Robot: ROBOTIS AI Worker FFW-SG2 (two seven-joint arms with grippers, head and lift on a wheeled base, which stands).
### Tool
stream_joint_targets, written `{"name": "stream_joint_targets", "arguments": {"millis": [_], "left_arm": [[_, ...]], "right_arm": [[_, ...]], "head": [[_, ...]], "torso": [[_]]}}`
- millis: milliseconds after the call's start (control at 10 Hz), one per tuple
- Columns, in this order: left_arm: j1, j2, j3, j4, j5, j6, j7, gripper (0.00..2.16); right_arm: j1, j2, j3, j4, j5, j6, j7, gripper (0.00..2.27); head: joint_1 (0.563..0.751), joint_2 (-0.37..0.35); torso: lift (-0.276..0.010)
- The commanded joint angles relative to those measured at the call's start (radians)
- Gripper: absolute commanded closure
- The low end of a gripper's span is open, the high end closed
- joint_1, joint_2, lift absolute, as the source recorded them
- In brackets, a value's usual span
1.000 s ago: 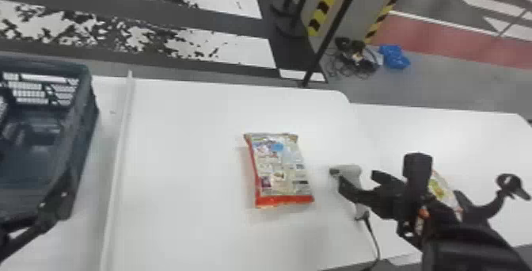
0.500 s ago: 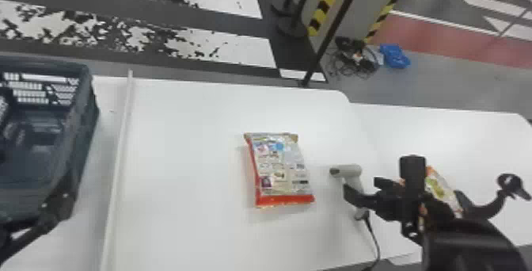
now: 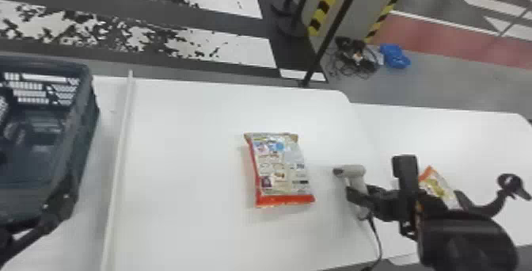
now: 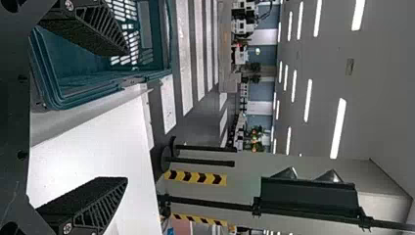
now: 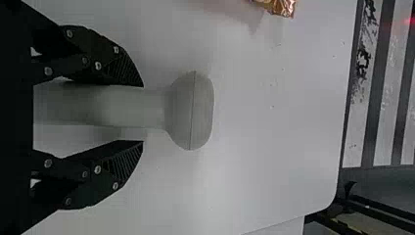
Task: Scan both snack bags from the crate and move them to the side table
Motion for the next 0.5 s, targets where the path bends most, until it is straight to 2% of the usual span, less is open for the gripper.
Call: {"name": "stream_joint_targets", "arguments": {"millis": [0,200,400], "left_arm": [[0.000,0.000,0.000,0.000,-0.002,0.000,0.000,0.08],[0.002,-0.001,-0.002,0.002,-0.002,0.000,0.000,0.08],[0.003,-0.001,0.000,0.002,-0.002,0.000,0.000,0.08]], "right_arm": [[0.006,0.000,-0.004,-0.010,0.001,-0.003,0.002,2.25],[0.039,0.028,-0.021,-0.090,-0.006,-0.003,-0.002,2.25],[0.096,0.058,-0.033,-0.242,-0.046,0.068,-0.002,2.25]], "head": [[0.695,-0.350],[0.695,-0.350],[0.695,-0.350]], "torso": [[-0.075],[-0.075],[-0.075]]}}
